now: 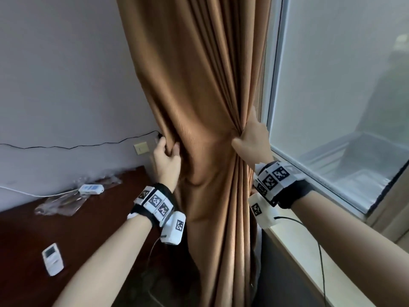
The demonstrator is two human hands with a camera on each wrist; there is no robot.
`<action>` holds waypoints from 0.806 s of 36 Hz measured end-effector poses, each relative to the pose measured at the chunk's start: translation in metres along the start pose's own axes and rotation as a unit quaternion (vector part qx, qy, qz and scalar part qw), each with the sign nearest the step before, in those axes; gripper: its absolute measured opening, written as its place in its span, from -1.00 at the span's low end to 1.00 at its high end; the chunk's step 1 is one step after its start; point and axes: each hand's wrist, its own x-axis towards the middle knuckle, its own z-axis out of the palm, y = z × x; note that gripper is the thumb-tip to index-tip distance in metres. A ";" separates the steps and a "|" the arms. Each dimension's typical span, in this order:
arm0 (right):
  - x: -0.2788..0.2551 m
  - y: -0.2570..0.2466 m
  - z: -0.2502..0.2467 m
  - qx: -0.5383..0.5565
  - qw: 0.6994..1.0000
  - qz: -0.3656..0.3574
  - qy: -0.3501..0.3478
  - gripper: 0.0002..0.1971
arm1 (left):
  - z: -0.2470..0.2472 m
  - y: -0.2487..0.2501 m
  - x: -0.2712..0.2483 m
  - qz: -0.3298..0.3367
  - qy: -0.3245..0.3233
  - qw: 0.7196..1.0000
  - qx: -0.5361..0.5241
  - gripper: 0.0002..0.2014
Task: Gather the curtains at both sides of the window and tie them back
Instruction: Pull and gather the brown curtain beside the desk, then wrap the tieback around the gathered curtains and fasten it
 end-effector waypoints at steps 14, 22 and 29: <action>-0.022 -0.023 -0.012 0.085 0.991 0.018 -0.099 -0.56 | 0.011 0.099 -0.065 -0.017 -0.280 0.947 0.158 -0.35; -0.012 -0.029 -0.039 0.164 0.943 0.047 -0.287 -0.14 | 0.035 0.122 -0.061 -0.029 -0.217 0.957 0.191 -0.06; -0.007 -0.015 -0.064 0.144 0.930 0.052 -0.335 -0.02 | 0.054 0.137 -0.070 -0.095 -0.126 0.962 0.225 -0.35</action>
